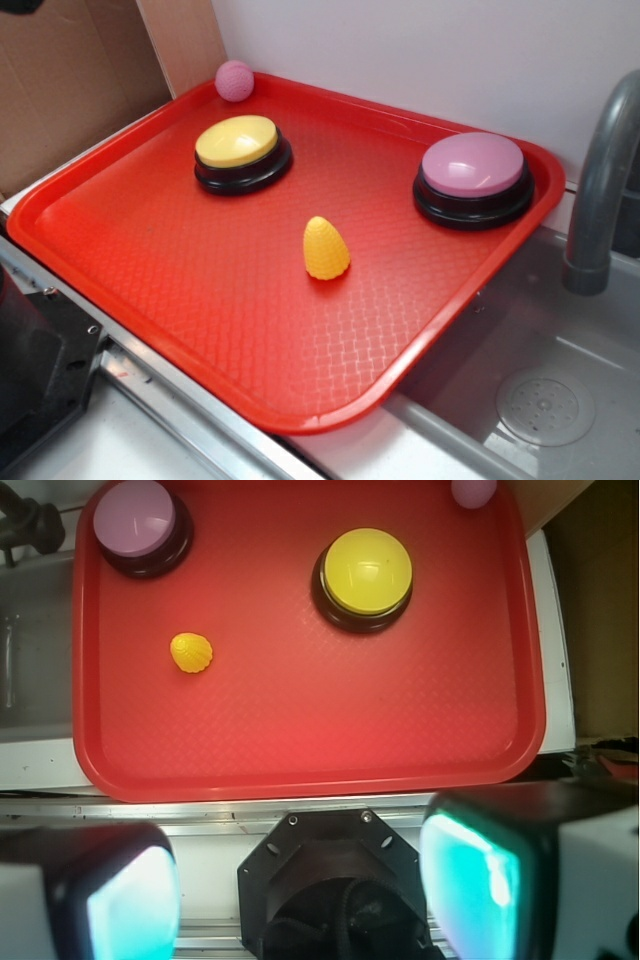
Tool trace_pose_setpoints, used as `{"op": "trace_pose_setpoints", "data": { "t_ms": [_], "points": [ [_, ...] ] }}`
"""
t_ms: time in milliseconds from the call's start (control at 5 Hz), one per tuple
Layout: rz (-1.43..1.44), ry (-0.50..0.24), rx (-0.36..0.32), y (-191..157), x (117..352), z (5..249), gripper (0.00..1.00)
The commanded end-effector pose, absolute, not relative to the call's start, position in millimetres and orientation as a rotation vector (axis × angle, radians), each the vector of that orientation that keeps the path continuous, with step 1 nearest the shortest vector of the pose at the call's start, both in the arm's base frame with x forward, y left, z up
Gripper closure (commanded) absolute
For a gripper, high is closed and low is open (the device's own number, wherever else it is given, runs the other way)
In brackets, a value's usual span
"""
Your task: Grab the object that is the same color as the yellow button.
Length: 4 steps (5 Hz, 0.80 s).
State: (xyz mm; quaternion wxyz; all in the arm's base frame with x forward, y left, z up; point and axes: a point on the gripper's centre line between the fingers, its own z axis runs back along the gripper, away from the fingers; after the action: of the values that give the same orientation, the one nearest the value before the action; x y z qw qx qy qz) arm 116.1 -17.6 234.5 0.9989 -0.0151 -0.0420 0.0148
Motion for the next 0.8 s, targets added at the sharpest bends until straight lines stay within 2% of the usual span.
{"op": "trace_pose_setpoints", "data": {
  "t_ms": [0, 200, 400, 600],
  "points": [
    [0.03, -0.084, -0.03, -18, 116, 234, 0.0],
    [0.086, -0.117, -0.029, -31, 129, 226, 0.0],
    [0.161, -0.13, -0.07, -52, 150, 206, 0.0],
    [0.209, -0.181, -0.126, -69, 170, 180, 0.0]
  ]
}}
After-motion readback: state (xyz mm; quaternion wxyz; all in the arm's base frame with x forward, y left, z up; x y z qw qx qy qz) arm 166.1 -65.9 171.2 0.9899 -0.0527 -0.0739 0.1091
